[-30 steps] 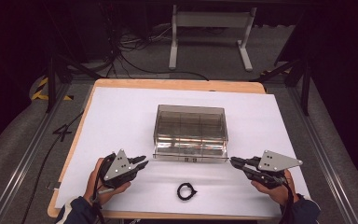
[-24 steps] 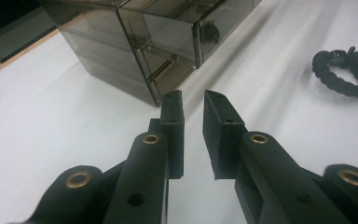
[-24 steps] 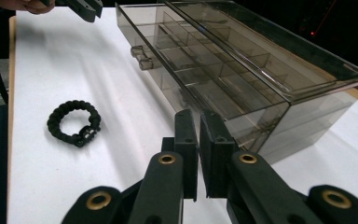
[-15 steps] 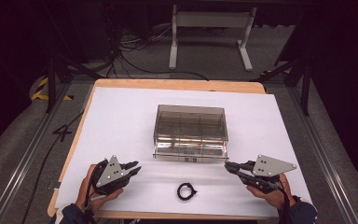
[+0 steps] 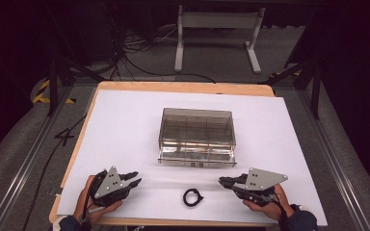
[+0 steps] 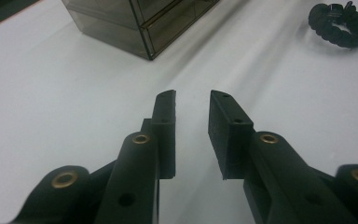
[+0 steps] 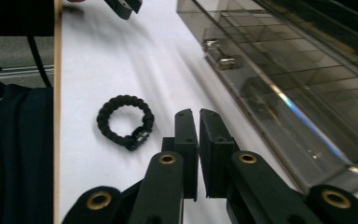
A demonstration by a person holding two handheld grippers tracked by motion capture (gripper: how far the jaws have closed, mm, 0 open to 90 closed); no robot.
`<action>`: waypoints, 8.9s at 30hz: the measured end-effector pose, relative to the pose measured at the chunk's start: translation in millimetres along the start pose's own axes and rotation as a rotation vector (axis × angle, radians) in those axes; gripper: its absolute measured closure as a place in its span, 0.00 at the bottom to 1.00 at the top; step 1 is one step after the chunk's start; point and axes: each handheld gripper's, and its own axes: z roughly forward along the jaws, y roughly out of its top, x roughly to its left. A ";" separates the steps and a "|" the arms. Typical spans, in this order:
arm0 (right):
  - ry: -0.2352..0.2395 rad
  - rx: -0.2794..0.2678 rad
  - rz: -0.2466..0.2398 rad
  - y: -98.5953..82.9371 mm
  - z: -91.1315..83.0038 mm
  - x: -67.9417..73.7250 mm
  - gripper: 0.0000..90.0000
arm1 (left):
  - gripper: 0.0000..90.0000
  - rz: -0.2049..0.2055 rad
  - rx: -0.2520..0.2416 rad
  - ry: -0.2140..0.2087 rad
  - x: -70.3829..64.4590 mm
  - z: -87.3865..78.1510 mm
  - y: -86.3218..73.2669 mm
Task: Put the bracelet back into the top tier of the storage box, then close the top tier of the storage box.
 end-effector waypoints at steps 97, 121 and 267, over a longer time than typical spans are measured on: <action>0.208 0.055 -0.050 0.9 61.7 41.4 0.76 | 0.17 -0.097 0.030 0.001 -2.0 6.0 -13.3; 0.255 0.156 -0.079 0.7 87.1 40.8 0.94 | 0.16 -0.096 0.028 0.019 -2.9 5.4 -13.6; -0.023 0.091 0.013 88.3 31.9 -61.9 0.99 | 0.51 -0.076 0.015 -0.061 -5.6 4.5 -12.6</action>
